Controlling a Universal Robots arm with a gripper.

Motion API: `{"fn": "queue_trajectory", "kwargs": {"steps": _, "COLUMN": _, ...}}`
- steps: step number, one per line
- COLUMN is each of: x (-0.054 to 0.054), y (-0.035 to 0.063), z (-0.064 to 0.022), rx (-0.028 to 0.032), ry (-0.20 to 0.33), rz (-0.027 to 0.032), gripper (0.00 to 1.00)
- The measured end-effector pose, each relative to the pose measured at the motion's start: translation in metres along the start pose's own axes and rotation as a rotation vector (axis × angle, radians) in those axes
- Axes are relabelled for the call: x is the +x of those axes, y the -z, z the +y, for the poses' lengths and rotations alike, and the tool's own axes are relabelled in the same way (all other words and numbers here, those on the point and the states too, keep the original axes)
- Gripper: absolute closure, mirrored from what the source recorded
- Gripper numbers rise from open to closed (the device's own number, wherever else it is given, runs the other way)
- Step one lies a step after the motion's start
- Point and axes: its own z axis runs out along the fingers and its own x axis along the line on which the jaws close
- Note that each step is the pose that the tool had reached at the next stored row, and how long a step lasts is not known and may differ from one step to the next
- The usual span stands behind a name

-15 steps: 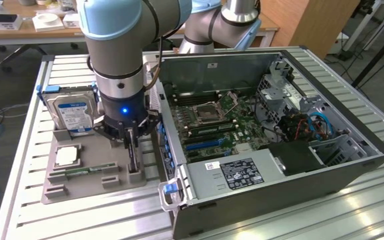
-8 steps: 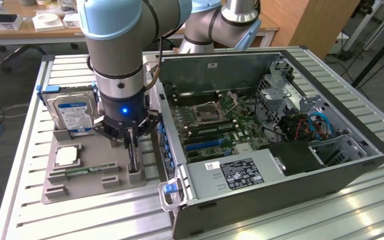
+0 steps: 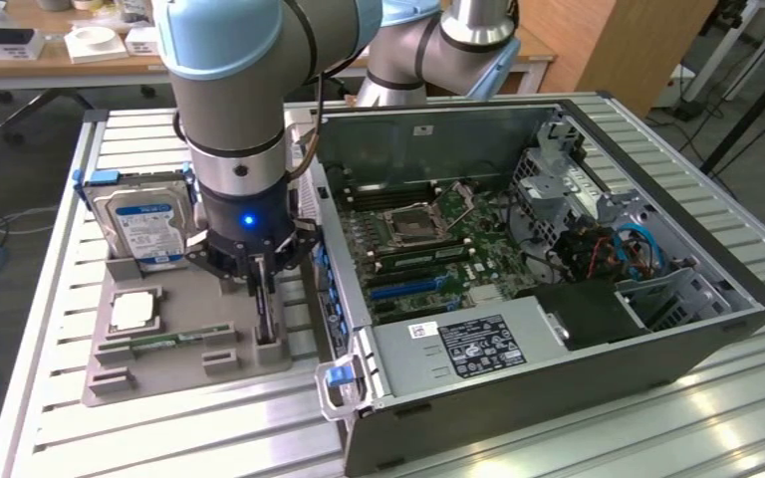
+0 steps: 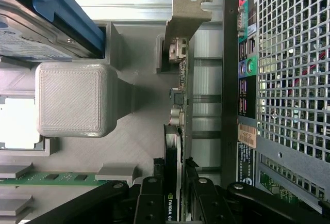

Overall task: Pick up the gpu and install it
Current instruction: 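Pick up the gpu and move the gpu toward the slot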

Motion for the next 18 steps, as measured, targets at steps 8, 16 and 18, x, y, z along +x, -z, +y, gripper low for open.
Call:
{"fn": "queue_trajectory", "kwargs": {"steps": 8, "x": 0.0, "y": 0.006, "z": 0.0003, "rx": 0.0, "ry": 0.0, "rz": -0.0001, "gripper": 0.74}}
{"fn": "queue_trajectory", "kwargs": {"steps": 16, "x": 0.0, "y": 0.0214, "z": 0.001, "rx": 0.0016, "ry": 0.0, "rz": -0.0001, "gripper": 0.74}}
{"fn": "queue_trajectory", "kwargs": {"steps": 18, "x": 0.0, "y": 0.0256, "z": 0.0012, "rx": 0.0029, "ry": 0.0, "rz": -0.0001, "gripper": 0.74}}
